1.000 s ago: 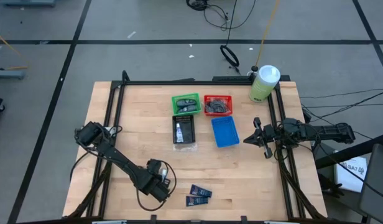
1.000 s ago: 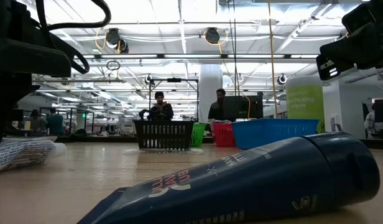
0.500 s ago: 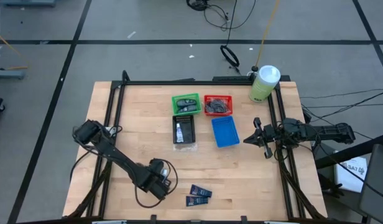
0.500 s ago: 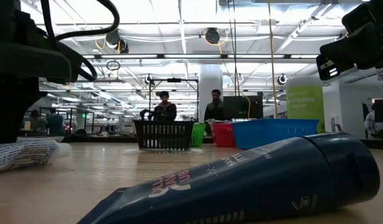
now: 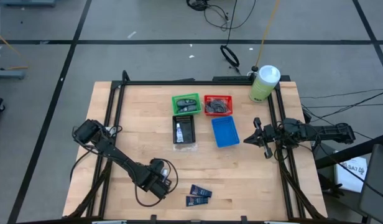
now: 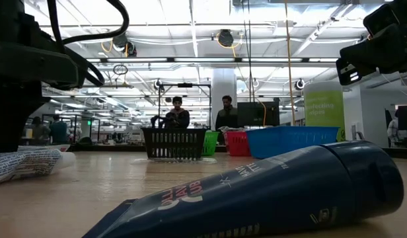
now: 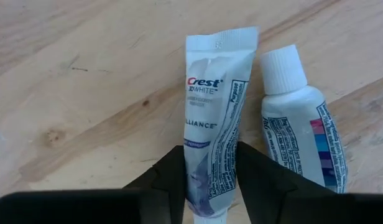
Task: Pick & Place Travel size toiletries
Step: Put the left white toothpaste into the black bin
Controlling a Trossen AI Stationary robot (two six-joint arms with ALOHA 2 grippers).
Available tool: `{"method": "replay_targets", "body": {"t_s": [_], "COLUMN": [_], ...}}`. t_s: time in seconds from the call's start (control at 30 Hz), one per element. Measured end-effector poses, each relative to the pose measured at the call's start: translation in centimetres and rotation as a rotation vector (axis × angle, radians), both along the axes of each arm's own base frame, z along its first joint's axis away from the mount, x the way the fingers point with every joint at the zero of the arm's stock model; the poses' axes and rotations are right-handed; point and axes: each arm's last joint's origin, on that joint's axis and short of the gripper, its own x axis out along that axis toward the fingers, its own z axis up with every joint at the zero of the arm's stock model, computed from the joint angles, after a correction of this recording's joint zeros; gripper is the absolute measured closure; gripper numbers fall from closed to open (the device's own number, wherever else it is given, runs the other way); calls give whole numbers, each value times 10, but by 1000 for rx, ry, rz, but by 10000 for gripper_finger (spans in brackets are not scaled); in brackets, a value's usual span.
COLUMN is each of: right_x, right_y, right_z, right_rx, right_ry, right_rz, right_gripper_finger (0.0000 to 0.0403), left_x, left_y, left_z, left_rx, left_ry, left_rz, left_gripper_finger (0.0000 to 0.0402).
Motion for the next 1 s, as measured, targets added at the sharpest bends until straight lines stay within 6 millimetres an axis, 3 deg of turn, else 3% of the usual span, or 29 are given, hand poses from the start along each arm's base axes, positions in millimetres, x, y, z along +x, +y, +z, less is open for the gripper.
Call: {"method": "replay_targets", "body": {"t_s": [0.43, 0.8, 1.0], "right_x": [0, 0, 0], "right_y": [0, 0, 0], "right_z": [0, 0, 0], "right_rx": [0, 0, 0], "right_ry": [-1, 0, 0], "right_rz": [0, 0, 0], "right_gripper_finger": [399, 399, 399], "left_x": [0, -7, -9], "left_y": [0, 7, 15], "left_z": [-1, 17, 39], "left_rx": [-2, 45, 118], "left_ry": [1, -23, -127], "left_rz": [-30, -36, -36], "left_gripper_finger": [391, 393, 387]}}
